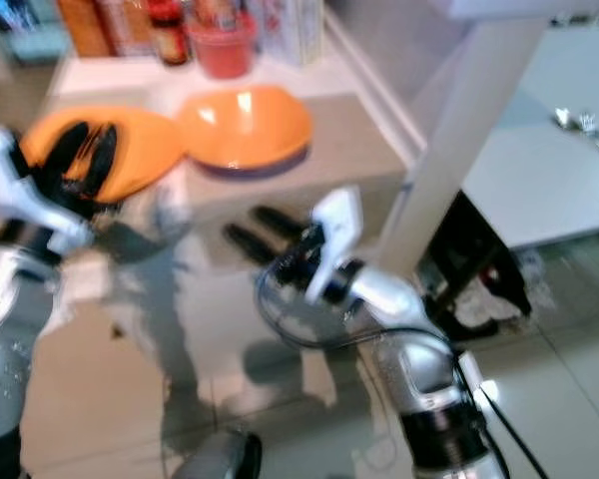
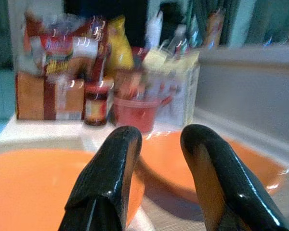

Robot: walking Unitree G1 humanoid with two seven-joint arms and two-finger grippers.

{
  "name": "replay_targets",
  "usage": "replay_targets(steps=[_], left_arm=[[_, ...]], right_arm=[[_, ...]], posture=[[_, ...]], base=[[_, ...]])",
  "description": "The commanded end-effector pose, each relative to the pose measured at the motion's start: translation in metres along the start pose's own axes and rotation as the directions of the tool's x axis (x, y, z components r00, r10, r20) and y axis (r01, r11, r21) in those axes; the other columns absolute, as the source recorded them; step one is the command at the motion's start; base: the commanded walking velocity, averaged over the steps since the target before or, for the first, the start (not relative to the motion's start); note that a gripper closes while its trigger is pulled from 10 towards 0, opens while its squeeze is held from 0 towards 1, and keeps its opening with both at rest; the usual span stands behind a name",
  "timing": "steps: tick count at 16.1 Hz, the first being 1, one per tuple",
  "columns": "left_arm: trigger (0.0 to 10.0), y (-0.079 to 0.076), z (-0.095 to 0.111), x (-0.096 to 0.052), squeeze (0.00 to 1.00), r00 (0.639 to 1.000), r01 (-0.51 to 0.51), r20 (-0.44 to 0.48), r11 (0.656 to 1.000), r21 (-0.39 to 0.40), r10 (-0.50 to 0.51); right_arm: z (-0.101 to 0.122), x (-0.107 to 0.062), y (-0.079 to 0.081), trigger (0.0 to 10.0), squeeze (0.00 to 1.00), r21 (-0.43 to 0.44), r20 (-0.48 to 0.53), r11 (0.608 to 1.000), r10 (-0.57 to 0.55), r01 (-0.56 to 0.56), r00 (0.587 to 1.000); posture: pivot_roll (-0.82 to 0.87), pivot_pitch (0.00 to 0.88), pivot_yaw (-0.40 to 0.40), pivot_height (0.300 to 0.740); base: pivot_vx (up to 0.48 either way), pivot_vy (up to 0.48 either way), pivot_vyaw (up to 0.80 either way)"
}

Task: Setting the table

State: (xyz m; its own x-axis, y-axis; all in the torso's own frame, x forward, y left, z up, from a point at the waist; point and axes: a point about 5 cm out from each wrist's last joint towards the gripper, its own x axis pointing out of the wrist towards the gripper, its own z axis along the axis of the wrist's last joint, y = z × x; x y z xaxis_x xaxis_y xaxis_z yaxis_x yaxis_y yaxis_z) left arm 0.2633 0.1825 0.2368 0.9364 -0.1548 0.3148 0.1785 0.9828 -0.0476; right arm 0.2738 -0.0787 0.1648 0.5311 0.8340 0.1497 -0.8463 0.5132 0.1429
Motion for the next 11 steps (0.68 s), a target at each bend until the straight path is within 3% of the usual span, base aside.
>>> replay_targets(steps=[1,4,6,7,8,9,10,11], left_arm=[[10.0,-0.005,0.005,0.0,0.0,1.0,0.014,0.021,1.0,0.011,-0.015],[10.0,-0.001,0.002,-0.001,0.0,1.0,0.002,0.002,0.998,0.062,-0.002],[10.0,0.013,-0.003,-0.002,0.0,0.998,-0.012,-0.05,0.973,0.232,0.024],[10.0,0.019,-0.006,-0.001,1.0,0.996,0.008,-0.085,0.941,0.339,0.022],[10.0,0.023,-0.012,-0.001,1.0,0.99,0.075,-0.142,0.87,0.487,-0.006],[10.0,0.025,-0.016,0.0,1.0,0.985,0.11,-0.173,0.832,0.544,-0.017],[10.0,0.026,-0.017,0.0,1.0,0.984,0.115,-0.18,0.827,0.551,-0.017],[10.0,0.025,-0.019,0.003,1.0,0.98,0.139,-0.197,0.798,0.587,-0.026]], right_arm=[[0.003,-0.002,0.0,10.0,0.0,-0.027,0.01,1.0,0.001,-0.001,1.0],[0.0,-0.002,0.001,10.0,0.0,-0.06,-0.027,0.998,-0.012,0.011,1.0],[-0.001,-0.003,0.001,10.0,0.0,-0.066,-0.028,0.998,-0.008,0.006,1.0],[-0.001,-0.003,0.001,10.0,0.0,-0.067,-0.03,0.998,-0.01,0.008,0.999],[-0.001,-0.004,0.0,10.0,0.0,-0.071,-0.036,0.997,-0.013,0.011,0.999],[-0.002,-0.003,0.0,10.0,0.0,-0.072,-0.04,0.997,-0.015,0.012,0.999],[-0.002,-0.003,0.001,10.0,0.0,-0.073,-0.041,0.997,-0.015,0.012,0.999],[-0.004,-0.003,0.001,10.0,0.0,-0.083,-0.053,0.996,-0.015,0.011,0.998]], posture=[[-0.02,0.138,0.016,0.74],[-0.02,0.14,0.016,0.74],[-0.03,0.143,0.014,0.74],[-0.03,0.144,0.014,0.74],[-0.03,0.144,0.013,0.74],[-0.03,0.146,0.015,0.74],[-0.03,0.146,0.016,0.74],[-0.03,0.148,0.018,0.74]], base=[[0.0,0.0,0.0],[0.0,0.0,0.0],[0.0,0.0,0.0],[0.0,0.0,0.0],[0.0,0.0,0.0],[0.0,0.0,0.0],[0.0,0.0,0.0],[0.0,0.0,0.0]])
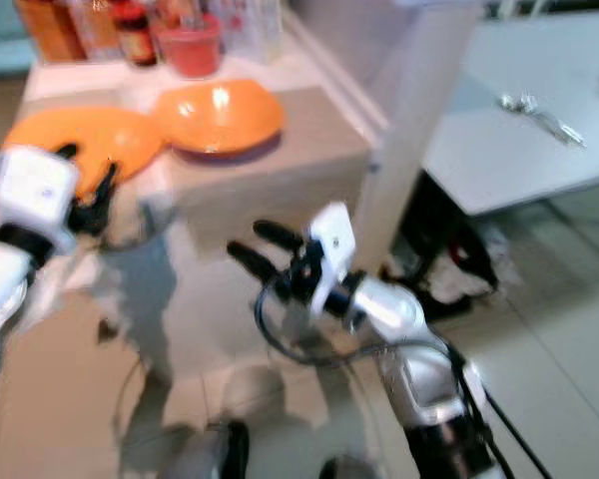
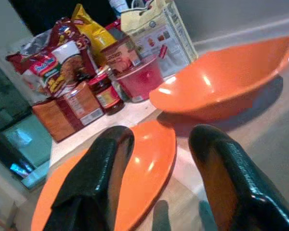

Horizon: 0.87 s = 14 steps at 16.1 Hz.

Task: Setting the table

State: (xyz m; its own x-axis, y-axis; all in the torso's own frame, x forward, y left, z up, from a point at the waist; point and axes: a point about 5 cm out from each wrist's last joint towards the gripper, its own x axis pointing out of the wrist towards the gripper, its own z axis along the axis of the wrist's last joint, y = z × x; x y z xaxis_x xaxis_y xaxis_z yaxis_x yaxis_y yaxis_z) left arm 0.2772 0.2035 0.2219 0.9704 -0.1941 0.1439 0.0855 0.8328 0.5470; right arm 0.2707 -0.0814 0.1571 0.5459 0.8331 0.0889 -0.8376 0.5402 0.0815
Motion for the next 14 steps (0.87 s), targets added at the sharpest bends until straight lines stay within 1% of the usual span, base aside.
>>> replay_targets(steps=[1,2,3,4,5,6,8,10,12,13,14], left_arm=[[10.0,-0.001,-0.004,0.001,1.0,1.0,0.019,-0.024,0.998,0.067,-0.018],[10.0,0.001,-0.006,0.002,1.0,1.0,0.01,-0.03,0.995,0.096,-0.007],[10.0,0.004,-0.007,0.003,1.0,0.999,-0.016,-0.033,0.996,0.089,0.019],[10.0,0.008,-0.007,0.004,1.0,0.998,-0.054,-0.032,0.996,0.069,0.056],[10.0,0.011,-0.006,0.004,1.0,0.995,-0.09,-0.029,0.996,0.028,0.091],[10.0,0.012,-0.006,0.004,1.0,0.993,-0.111,-0.029,0.994,0.015,0.111],[10.0,0.011,-0.009,0.002,1.0,0.988,-0.15,-0.035,0.988,-0.037,0.148],[10.0,0.003,-0.015,-0.002,1.0,0.989,-0.14,-0.057,0.989,-0.047,0.137],[10.0,0.003,-0.018,-0.004,1.0,0.984,-0.163,-0.077,0.984,-0.065,0.158],[10.0,0.002,-0.017,-0.004,0.58,0.98,-0.193,-0.073,0.972,-0.136,0.185],[10.0,-0.002,-0.015,-0.006,0.0,0.978,-0.211,-0.058,0.946,-0.248,0.203]], right_arm=[[0.002,0.002,0.002,10.0,0.0,-0.03,-0.007,1.0,0.008,-0.008,1.0],[0.001,0.002,0.003,10.0,0.0,-0.037,-0.014,0.999,0.012,-0.013,1.0],[0.0,0.002,0.005,10.0,0.0,-0.042,-0.018,0.999,0.019,-0.02,1.0],[0.0,0.002,0.006,10.0,0.0,-0.04,-0.018,0.999,0.024,-0.025,1.0],[0.0,0.002,0.007,10.0,0.0,-0.036,-0.015,0.999,0.031,-0.032,0.999],[0.0,0.003,0.008,10.0,0.0,-0.036,-0.014,0.999,0.034,-0.034,0.999],[0.0,0.003,0.008,10.0,0.0,-0.036,-0.01,0.999,0.035,-0.035,0.999],[0.003,0.006,0.007,10.0,0.0,-0.038,0.006,0.999,0.027,-0.027,1.0],[0.004,0.006,0.007,10.0,0.0,-0.04,0.01,0.999,0.026,-0.025,1.0],[0.005,0.007,0.006,10.0,0.0,-0.042,0.015,0.999,0.02,-0.019,1.0],[0.005,0.008,0.005,10.0,0.0,-0.035,0.025,0.999,0.01,-0.009,1.0]], posture=[[-0.03,0.149,0.018,0.74],[-0.03,0.151,0.021,0.74],[-0.03,0.153,0.019,0.74],[-0.03,0.152,0.018,0.74],[-0.03,0.154,0.018,0.74],[-0.03,0.153,0.015,0.74],[-0.02,0.152,0.013,0.74],[-0.03,0.148,0.015,0.74],[-0.02,0.147,0.015,0.74],[-0.02,0.146,0.014,0.74],[-0.02,0.137,0.01,0.74]], base=[[0.0,0.0,0.0],[0.0,0.0,0.0],[0.0,0.0,0.0],[0.0,0.0,0.0],[0.0,0.0,0.0],[0.0,0.0,0.0],[0.0,0.0,0.0],[0.0,0.0,0.0],[0.0,0.0,0.0],[0.0,0.0,0.0],[0.0,0.0,0.0]])
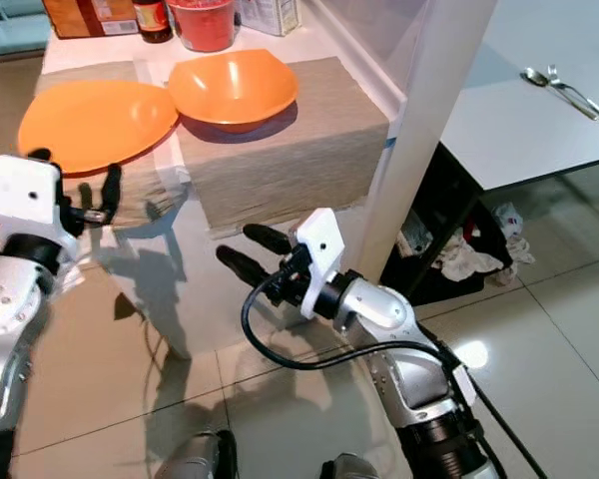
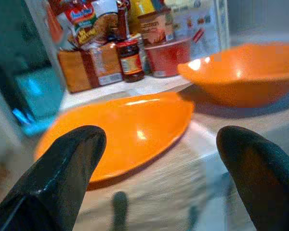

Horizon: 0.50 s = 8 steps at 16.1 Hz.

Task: Setting the table

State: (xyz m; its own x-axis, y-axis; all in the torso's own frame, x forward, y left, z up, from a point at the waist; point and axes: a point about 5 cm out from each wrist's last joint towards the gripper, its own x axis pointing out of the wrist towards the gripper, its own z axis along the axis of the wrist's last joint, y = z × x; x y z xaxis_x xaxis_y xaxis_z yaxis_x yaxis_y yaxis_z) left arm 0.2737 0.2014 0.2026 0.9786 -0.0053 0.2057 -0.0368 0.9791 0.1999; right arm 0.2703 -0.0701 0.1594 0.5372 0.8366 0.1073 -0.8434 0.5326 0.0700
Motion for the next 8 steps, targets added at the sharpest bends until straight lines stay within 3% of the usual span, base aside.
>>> replay_targets(steps=[1,4,8], left_arm=[[10.0,0.002,0.002,-0.004,0.0,1.0,-0.02,0.013,0.999,-0.045,0.02],[10.0,-0.01,0.007,-0.01,0.0,0.998,-0.003,0.064,0.991,-0.131,0.012],[10.0,-0.01,0.012,-0.012,0.0,0.996,0.009,0.089,0.989,-0.147,0.004]], right_arm=[[0.005,0.001,-0.003,10.0,0.0,-0.001,0.028,1.0,-0.004,0.004,1.0],[0.018,0.006,-0.004,10.0,0.0,0.003,0.113,1.0,0.007,-0.008,0.994],[0.014,0.01,-0.009,10.0,0.0,-0.052,0.059,0.998,-0.024,0.027,0.998]], posture=[[-0.02,0.118,-0.003,0.74],[-0.01,0.107,-0.024,0.74],[-0.01,0.098,-0.026,0.74]], base=[[0.0,0.0,0.47],[0.0,0.0,0.74],[0.356,0.0,0.3]])
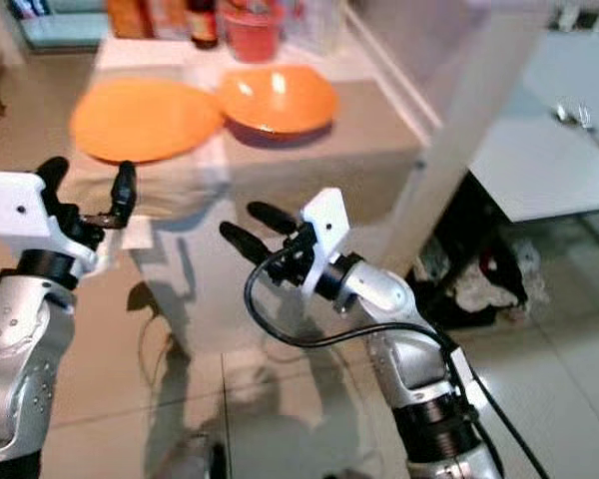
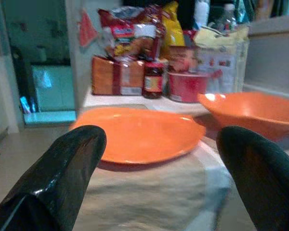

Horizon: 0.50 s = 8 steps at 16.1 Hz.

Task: Setting the table

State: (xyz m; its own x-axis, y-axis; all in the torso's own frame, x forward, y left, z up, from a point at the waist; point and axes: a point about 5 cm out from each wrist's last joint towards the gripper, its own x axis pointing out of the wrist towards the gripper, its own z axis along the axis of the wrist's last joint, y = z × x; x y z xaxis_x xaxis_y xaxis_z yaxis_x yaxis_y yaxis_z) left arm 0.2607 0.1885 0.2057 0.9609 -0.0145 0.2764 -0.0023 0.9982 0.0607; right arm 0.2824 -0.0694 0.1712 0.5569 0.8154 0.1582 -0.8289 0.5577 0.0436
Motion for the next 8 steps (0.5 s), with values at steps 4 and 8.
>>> replay_targets(steps=[4,8], left_arm=[[10.0,0.0,0.005,0.0,0.0,1.0,0.023,0.022,1.0,0.007,-0.023],[10.0,-0.009,0.005,-0.003,0.0,0.997,0.076,0.018,0.997,-0.01,-0.076]], right_arm=[[0.001,0.001,0.003,10.0,0.0,-0.026,0.015,1.0,0.01,-0.009,1.0],[-0.001,-0.002,0.016,10.0,0.0,0.027,0.036,0.996,0.081,-0.082,0.996]], posture=[[-0.02,0.095,-0.018,0.74],[-0.02,0.103,-0.016,0.74]], base=[[0.384,0.0,0.4],[0.352,0.0,0.0]])
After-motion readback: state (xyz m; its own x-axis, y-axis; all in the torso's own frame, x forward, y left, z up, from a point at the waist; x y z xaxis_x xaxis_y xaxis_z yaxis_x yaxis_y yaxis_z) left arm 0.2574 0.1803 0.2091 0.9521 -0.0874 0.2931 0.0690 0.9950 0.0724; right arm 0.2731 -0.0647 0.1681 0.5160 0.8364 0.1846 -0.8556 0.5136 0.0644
